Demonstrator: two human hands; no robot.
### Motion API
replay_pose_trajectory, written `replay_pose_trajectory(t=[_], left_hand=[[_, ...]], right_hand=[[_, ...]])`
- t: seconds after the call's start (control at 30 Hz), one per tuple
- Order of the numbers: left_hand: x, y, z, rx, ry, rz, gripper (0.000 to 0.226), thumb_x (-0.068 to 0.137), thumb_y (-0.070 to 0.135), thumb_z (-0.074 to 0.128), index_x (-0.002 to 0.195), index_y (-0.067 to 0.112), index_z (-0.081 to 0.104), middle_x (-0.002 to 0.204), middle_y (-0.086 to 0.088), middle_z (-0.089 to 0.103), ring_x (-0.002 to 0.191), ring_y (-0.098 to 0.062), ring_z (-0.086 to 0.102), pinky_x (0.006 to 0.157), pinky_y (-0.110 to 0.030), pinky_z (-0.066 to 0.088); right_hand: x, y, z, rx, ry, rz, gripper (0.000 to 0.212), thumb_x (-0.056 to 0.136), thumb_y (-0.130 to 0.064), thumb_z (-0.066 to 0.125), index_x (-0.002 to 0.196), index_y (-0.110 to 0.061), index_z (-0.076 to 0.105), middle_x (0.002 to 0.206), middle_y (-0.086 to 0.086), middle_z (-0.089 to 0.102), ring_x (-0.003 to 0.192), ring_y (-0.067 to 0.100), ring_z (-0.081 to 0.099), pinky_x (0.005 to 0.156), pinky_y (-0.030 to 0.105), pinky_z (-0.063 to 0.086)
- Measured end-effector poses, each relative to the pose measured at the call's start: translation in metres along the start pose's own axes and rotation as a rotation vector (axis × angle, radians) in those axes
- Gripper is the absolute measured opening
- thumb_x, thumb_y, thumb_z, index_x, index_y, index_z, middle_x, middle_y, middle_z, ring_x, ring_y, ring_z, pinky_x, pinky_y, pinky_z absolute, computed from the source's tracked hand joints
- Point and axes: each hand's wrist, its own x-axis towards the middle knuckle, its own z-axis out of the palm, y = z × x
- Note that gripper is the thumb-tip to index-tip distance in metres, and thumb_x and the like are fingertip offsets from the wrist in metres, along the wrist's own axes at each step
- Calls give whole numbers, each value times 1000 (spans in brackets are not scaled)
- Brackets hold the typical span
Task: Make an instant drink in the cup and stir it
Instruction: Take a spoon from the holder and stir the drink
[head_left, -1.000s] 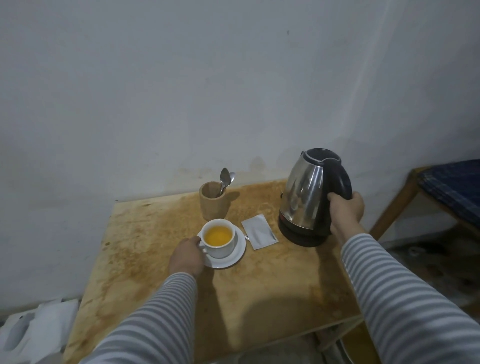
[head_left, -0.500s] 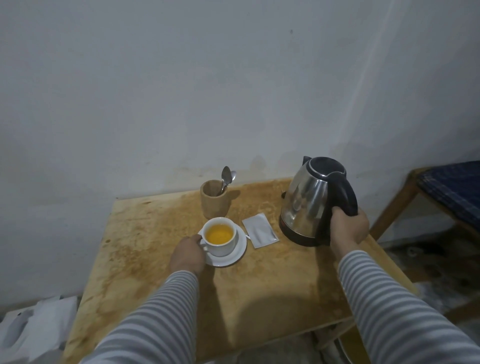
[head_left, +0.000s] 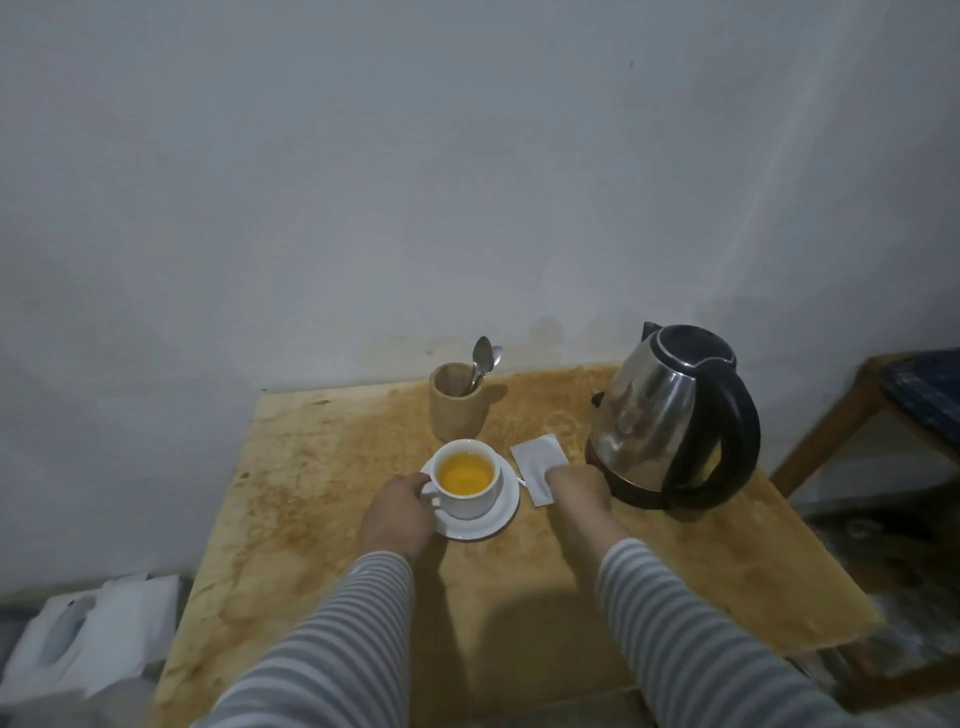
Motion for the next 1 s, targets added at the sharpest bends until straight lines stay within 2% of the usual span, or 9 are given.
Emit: replay_pose_trajectory(t=[0.07, 0.13, 0.2, 0.27, 0.43, 0.63, 0.7, 0.87, 1.0], left_hand=[[0, -3, -2, 7, -5, 29, 37, 95, 21, 48, 129, 21, 59, 133, -6, 58, 118, -28, 58, 99, -42, 49], [2, -7, -6, 54, -17, 74, 37, 95, 24, 47, 130, 22, 59, 132, -5, 59, 117, -27, 58, 98, -40, 50], [3, -11, -10, 114, -41, 138, 37, 95, 27, 46, 130, 24, 59, 128, -3, 62, 115, -26, 59, 94, -39, 50], [6, -15, -15, 164, -54, 211, 36, 94, 29, 45, 126, 25, 62, 121, -2, 66, 112, -26, 60, 91, -38, 51], [9, -18, -20, 199, -50, 302, 38, 87, 32, 45, 118, 24, 66, 114, -1, 70, 106, -24, 61, 87, -36, 52], [9, -23, -19, 170, -18, 339, 32, 86, 30, 46, 109, 23, 68, 105, -2, 71, 99, -24, 62, 80, -37, 53], [8, -23, -19, 176, -16, 342, 32, 86, 29, 47, 108, 23, 68, 105, -2, 71, 99, -24, 61, 80, -36, 52], [7, -23, -18, 175, -17, 341, 35, 88, 29, 44, 114, 22, 66, 111, -2, 70, 104, -23, 60, 85, -35, 50], [6, -21, -17, 181, -19, 331, 36, 89, 28, 43, 116, 20, 66, 112, -3, 70, 106, -24, 59, 88, -36, 50]], right_hand=[[-7, -33, 20, -192, -127, -323, 20, 91, -10, 47, 91, -13, 67, 96, 10, 62, 82, 22, 52, 70, 30, 41], [-7, -56, 37, -383, -182, -594, 26, 87, -4, 48, 98, -11, 70, 101, 7, 65, 92, 25, 60, 74, 31, 47], [-3, -75, 49, -579, -194, -730, 30, 85, -1, 45, 106, -9, 64, 109, 8, 62, 99, 30, 61, 71, 34, 48], [2, -92, 58, -752, -217, -817, 33, 89, 1, 41, 115, -6, 59, 121, 11, 58, 103, 32, 60, 77, 39, 51], [6, -115, 73, -1156, -177, -846, 35, 94, -5, 39, 124, 1, 54, 120, 17, 63, 105, 35, 62, 85, 42, 51], [12, -123, 89, -1378, -117, -846, 31, 96, -7, 37, 113, -1, 62, 113, 14, 67, 101, 28, 64, 86, 37, 51], [13, -124, 93, -1410, -93, -855, 30, 96, -8, 39, 118, -1, 59, 115, 14, 67, 104, 29, 64, 92, 39, 51], [14, -122, 96, -1427, -88, -868, 30, 95, -9, 42, 121, -1, 55, 112, 12, 68, 100, 29, 66, 91, 41, 52], [15, -126, 88, -1298, -103, -823, 31, 94, -6, 41, 121, -2, 57, 115, 13, 66, 102, 29, 65, 81, 35, 51]])
